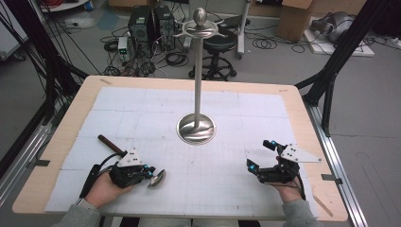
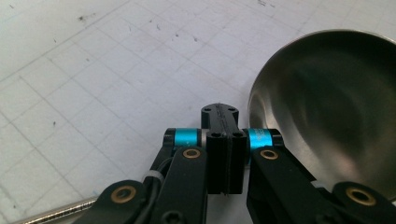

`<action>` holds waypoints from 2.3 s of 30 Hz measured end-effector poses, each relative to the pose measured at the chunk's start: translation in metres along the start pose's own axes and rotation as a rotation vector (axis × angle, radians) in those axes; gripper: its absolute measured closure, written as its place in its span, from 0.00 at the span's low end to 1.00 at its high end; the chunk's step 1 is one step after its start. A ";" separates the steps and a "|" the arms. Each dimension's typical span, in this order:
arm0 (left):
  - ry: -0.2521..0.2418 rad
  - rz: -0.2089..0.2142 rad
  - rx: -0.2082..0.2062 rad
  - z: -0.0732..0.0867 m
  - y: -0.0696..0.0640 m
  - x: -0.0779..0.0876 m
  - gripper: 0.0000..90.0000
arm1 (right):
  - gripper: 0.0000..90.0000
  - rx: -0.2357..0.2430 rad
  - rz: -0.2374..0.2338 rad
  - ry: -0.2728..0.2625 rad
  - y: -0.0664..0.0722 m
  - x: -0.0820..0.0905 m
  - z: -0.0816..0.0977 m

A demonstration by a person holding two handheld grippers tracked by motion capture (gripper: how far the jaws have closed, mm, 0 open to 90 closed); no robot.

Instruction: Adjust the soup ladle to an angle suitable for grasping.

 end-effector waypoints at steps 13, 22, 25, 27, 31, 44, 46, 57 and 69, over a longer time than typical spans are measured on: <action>0.004 0.014 0.005 0.012 -0.005 0.014 0.99 | 0.00 0.001 -0.018 -0.002 0.000 -0.007 -0.002; 0.016 0.032 -0.003 0.024 -0.006 0.030 0.99 | 0.00 0.007 -0.030 -0.004 0.000 -0.013 -0.004; 0.016 0.036 -0.005 0.029 -0.006 0.036 0.99 | 0.00 0.004 -0.030 0.000 0.000 -0.013 -0.004; 0.018 0.041 -0.011 0.031 -0.006 0.038 0.99 | 0.00 0.004 -0.030 -0.002 0.000 -0.014 -0.004; 0.017 0.045 -0.019 0.033 -0.007 0.041 0.99 | 0.00 0.000 -0.028 0.003 0.000 -0.014 -0.004; -0.081 -0.095 0.013 0.037 0.015 0.071 0.99 | 0.00 0.011 -0.032 0.004 0.000 -0.015 -0.004; -0.085 -0.124 0.033 0.041 0.022 0.076 0.99 | 0.00 0.012 -0.031 0.003 0.000 -0.015 -0.004; -0.075 -0.195 0.111 0.063 0.048 0.090 0.99 | 0.00 0.010 -0.034 0.011 0.001 -0.016 -0.003; -0.052 -0.234 0.110 0.062 0.052 0.080 0.99 | 0.00 0.017 -0.036 0.020 0.001 -0.017 -0.002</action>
Point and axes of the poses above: each handheld gripper's, and its own axes: x roughly backward along the jaws, z roughly out of its underside, y roughly to its left, the point moved 1 cm from there along -x, roughly forward along the jaws, and after that the axes turned 7 degrees about z, right-handed, at the moved point
